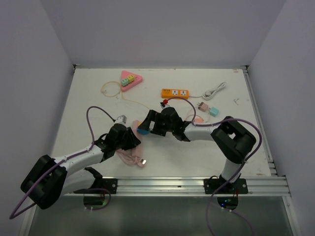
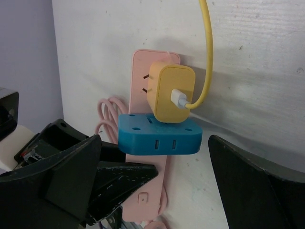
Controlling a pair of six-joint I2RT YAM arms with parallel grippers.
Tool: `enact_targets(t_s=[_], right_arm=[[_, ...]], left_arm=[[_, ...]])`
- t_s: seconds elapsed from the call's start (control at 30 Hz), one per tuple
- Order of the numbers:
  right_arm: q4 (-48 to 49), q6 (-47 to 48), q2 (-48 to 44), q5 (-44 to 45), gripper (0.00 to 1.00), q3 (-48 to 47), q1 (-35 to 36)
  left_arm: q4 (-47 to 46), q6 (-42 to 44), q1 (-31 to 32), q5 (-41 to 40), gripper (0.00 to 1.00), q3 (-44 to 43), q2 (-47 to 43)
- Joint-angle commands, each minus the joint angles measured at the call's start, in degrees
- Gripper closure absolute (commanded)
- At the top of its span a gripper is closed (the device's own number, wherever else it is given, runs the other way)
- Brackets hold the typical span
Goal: Pull the plug off the socket
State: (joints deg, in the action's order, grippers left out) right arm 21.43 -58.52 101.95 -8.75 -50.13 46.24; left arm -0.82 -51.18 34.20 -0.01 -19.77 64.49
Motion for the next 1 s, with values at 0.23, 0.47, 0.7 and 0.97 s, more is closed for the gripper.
enact_targets(t_s=[0.23,0.47,0.7,0.97], right_arm=[[1.95,0.87,2.28,-0.21,0.08,-3.83,0.52],[2.56,0.6,2.9,-0.04,0.26,-3.66,0.61],[3.44,0.69,1.67,0.14,0.68,-1.29,0.69],[2.65,1.92,-0.26,-0.56,1.0,-0.23,1.75]], left_arm=[[-3.4,1.78,0.61,2.3,1.0,0.87,-0.77],[-3.57,1.78,0.61,2.3,1.0,1.22,-0.94],[-3.4,1.7,0.52,1.51,0.83,1.05,-1.73],[-3.05,1.87,0.61,0.72,0.33,-0.44,-2.0]])
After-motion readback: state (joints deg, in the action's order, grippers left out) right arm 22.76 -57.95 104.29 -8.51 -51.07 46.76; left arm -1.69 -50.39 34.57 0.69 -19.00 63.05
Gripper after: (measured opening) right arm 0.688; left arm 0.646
